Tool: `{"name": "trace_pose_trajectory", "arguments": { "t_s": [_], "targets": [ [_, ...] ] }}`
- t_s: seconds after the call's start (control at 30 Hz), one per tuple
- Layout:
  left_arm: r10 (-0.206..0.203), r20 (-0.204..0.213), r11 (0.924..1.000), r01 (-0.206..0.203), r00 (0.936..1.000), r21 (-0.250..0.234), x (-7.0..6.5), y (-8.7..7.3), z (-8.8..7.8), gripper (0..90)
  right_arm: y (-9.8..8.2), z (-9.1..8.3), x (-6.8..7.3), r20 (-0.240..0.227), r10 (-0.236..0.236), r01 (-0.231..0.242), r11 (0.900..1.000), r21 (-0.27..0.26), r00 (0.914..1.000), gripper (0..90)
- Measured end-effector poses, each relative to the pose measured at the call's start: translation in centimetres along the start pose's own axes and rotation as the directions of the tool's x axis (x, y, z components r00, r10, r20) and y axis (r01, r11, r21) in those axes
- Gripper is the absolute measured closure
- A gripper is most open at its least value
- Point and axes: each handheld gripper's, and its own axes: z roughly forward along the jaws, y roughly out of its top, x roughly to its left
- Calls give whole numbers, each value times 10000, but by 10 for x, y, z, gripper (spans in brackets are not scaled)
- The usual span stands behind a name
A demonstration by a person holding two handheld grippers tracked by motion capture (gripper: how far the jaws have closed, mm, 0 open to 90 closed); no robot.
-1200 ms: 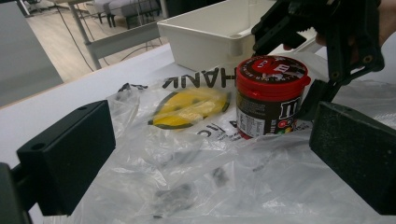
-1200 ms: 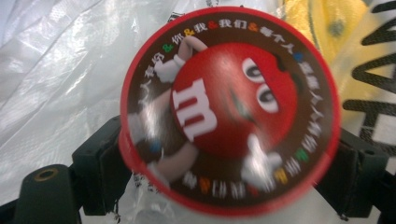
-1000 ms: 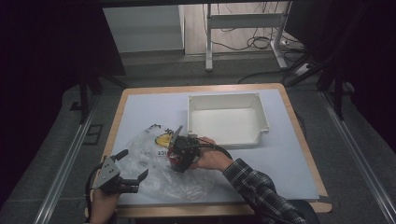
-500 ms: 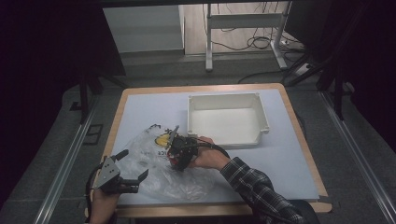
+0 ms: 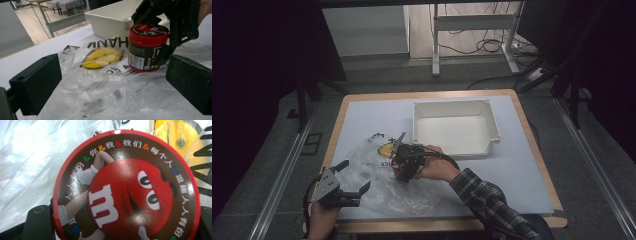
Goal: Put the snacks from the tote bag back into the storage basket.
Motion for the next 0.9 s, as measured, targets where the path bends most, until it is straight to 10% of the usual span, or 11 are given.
{"name": "trace_pose_trajectory", "arguments": {
  "t_s": [0.9],
  "targets": [
    [-210,-36,9996,209,9998,-184,1,0,-1,3,-18,-31,-1,166,461,-452,9978,-478,9988,255]
  ]
}}
